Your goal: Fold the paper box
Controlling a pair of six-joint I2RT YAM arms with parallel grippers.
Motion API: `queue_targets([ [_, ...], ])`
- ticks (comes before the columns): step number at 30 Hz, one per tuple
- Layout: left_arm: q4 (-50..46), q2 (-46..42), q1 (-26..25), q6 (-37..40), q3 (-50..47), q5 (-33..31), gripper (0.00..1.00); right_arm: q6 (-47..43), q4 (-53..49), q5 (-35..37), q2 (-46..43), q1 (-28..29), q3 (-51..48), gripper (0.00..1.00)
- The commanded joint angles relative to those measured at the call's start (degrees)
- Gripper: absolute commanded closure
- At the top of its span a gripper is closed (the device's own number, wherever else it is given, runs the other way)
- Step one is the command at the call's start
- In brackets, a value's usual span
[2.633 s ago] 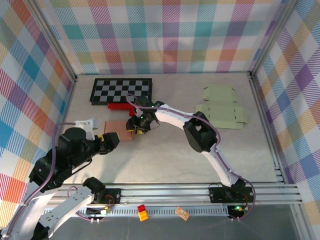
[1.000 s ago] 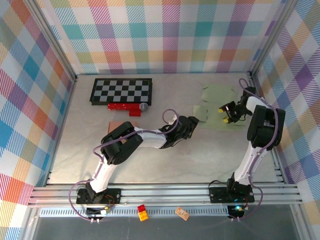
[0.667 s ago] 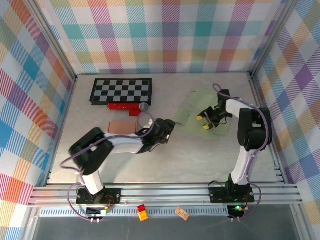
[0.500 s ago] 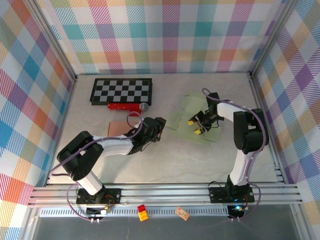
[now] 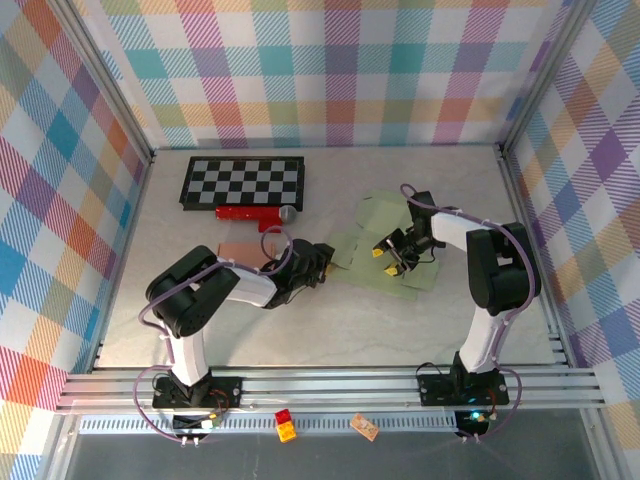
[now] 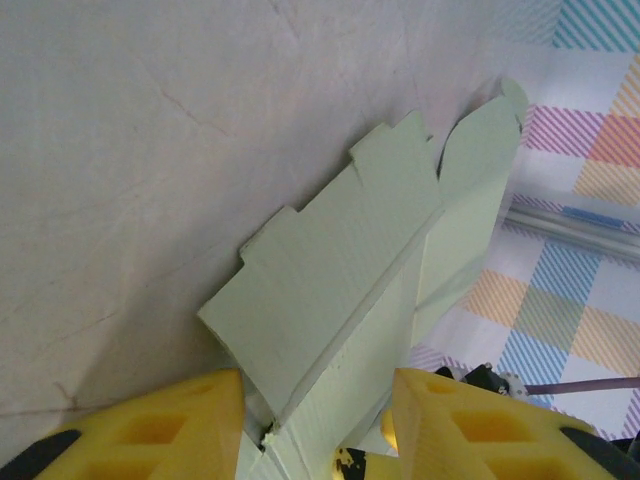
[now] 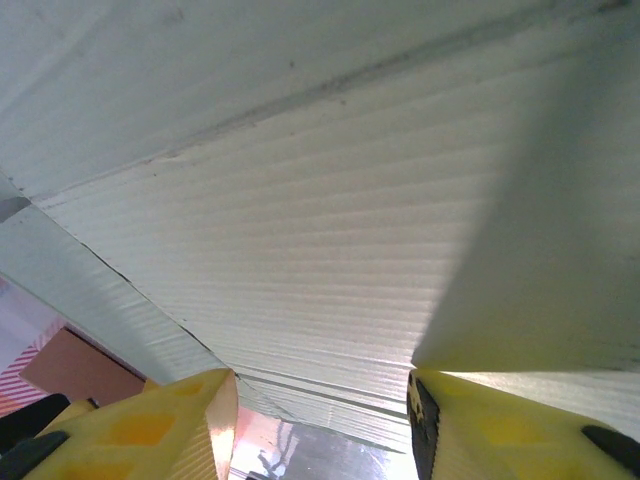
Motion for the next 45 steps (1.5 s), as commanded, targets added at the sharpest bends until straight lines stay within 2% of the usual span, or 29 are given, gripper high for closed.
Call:
queue_targets([
  [1, 2.9, 1.3, -0.1, -1.6, 0.2, 1.3, 0.59, -0.7, -0.7, -0.6, -0.3, -0.2, -0.9, 0.51],
  [7, 3.1, 2.5, -0.3, -1.6, 0.7, 0.3, 0.61, -1.4, -1.2, -1.0, 0.0, -0.2, -0.4, 0.51],
  [8, 3.5, 3.3, -0.4, -3.4, 1.3, 0.6, 0.62, -1.5, -1.3, -1.0, 0.1, -0.2, -0.4, 0.51],
  [14, 5.6, 5.2, -0.8, -5.2, 2.4, -1.6, 0.78, -1.9, -1.3, -1.3, 0.7, -0.2, -0.3, 0.52],
  [19, 2.9, 3.5, -0.9, -3.6, 3.4, -3.3, 0.88, -2.0, -1.1, -1.3, 0.6, -0.2, -0.1, 0.52],
  [22, 2.8, 2.8, -0.9, -3.4, 3.6, -4.6, 1.00, -1.8, -1.1, -0.6, -0.3, -0.2, -0.1, 0.52],
  [25, 2.6, 1.8, -1.1, -3.6, 4.6, -6.2, 1.00, -0.4, -0.3, 0.4, -3.9, -0.2, -0.5, 0.51],
  [30, 3.8, -0.2, -2.3, -7.3, 6.2, -12.1, 1.00, 10.4, 3.1, 6.8, -21.5, 0.0, -8.1, 0.49],
  [35, 8.6, 1.9, -4.0, -12.7, 8.6, -15.9, 1.00, 31.9, 16.7, 11.5, -37.9, 2.5, -23.3, 0.47],
  [39, 12.4, 4.7, -6.0, -15.9, 10.8, -18.9, 1.00, 44.4, 27.5, 18.4, -44.4, 6.9, -31.7, 0.44],
  [45, 14.7, 6.9, -7.7, -18.7, 12.7, -21.9, 1.00, 48.4, 36.1, 23.8, -44.7, 10.6, -36.9, 0.39],
])
